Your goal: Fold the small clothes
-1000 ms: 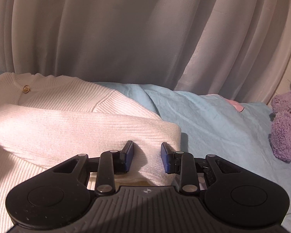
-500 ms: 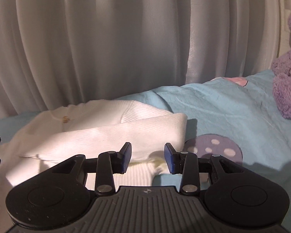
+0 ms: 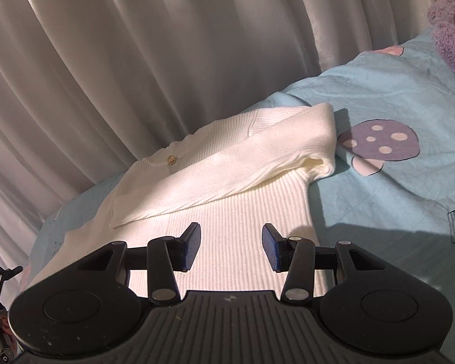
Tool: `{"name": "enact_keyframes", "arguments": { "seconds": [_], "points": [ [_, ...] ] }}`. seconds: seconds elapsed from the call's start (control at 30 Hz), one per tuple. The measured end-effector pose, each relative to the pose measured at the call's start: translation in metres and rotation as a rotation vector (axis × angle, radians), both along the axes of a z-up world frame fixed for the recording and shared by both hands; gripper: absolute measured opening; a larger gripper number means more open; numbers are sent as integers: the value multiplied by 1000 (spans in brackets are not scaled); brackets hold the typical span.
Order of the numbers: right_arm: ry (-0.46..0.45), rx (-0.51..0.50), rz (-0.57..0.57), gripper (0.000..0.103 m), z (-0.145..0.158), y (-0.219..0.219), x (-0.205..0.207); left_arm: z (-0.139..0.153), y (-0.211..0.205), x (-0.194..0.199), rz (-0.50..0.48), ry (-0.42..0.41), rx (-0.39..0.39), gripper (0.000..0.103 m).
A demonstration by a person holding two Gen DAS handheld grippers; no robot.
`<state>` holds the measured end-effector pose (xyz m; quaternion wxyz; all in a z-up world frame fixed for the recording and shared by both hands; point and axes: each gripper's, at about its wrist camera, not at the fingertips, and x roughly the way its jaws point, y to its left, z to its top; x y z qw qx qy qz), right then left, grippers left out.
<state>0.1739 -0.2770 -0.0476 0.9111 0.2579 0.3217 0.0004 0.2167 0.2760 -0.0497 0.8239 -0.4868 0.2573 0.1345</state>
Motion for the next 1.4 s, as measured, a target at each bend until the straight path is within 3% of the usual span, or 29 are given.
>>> {"name": "enact_keyframes", "arguments": {
  "seconds": [0.17,0.27,0.43,0.53,0.7,0.77,0.87,0.97,1.03,1.13,1.27,1.33,1.37,1.4],
  "points": [
    [7,2,0,44,2,1,2,-5,38,-8,137,-30,-29,87],
    [13,12,-3,44,2,0,4,-14,69,-12,278,-7,-111,83],
    [18,25,1,44,2,1,8,-30,110,-21,431,-77,-235,68],
    [19,42,4,44,1,3,11,-39,127,-22,478,-84,-294,49],
    [23,27,15,44,1,7,14,-57,139,-28,526,-91,-371,8],
    [20,19,10,43,1,7,14,-59,140,-29,520,-102,-374,8],
    [6,-17,-20,43,2,6,10,-49,135,-24,482,-89,-284,8],
    [-12,-36,-40,43,5,3,6,-26,122,-14,397,-135,-189,8],
    [-20,-15,-49,43,5,-1,3,-2,97,-1,262,-188,-95,8],
    [-20,35,-46,43,3,-5,2,33,36,28,-19,-270,11,8],
    [-6,12,-29,43,3,-2,2,67,-101,56,-477,-343,168,9],
    [2,3,-23,43,2,-1,2,64,-167,63,-676,-336,176,35],
    [7,2,-19,43,1,-2,3,58,-192,64,-755,-313,160,53],
    [12,3,-14,43,0,-2,4,51,-214,64,-817,-281,153,55]
  ]
}}
